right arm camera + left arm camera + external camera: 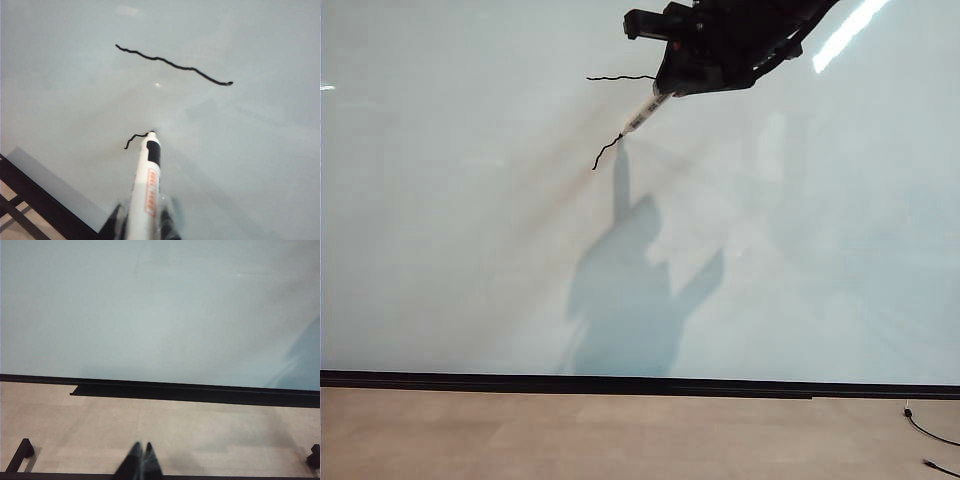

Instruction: Pick up the pen on the shelf to the right of the whiteboard and write the letter Z.

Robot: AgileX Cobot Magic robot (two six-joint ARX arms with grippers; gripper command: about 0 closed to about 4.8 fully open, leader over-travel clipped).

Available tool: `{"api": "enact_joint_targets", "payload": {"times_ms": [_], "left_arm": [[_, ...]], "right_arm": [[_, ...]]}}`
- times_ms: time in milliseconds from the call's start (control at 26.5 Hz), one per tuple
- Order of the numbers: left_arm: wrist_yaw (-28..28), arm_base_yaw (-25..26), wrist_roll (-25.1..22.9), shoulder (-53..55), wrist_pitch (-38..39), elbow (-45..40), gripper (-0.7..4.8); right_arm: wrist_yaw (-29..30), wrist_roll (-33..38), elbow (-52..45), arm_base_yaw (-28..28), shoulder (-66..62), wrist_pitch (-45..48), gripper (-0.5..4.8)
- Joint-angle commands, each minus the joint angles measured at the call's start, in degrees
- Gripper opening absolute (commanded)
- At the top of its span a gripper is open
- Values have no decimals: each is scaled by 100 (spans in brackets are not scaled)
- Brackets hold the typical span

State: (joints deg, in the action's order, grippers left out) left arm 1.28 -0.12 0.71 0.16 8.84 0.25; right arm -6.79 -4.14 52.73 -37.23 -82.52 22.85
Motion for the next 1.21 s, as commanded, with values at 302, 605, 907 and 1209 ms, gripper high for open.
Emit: {"api": "enact_joint_targets", "payload": {"times_ms": [302,605,907,1209], "left_arm": [[2,2,-26,2,-31,13,-5],[2,2,-26,2,-31,13,-4],[2,2,-26,2,-31,13,-5],[2,2,-26,2,-31,13,-5]], "right_arm": [[-280,-173,24,50,442,-70,-5],[-378,-210,24,55,680,-186,-5],[-428,-275,22,96,949,-417,-5],[-352,-273,-94,-258,986,-476,-5]]}}
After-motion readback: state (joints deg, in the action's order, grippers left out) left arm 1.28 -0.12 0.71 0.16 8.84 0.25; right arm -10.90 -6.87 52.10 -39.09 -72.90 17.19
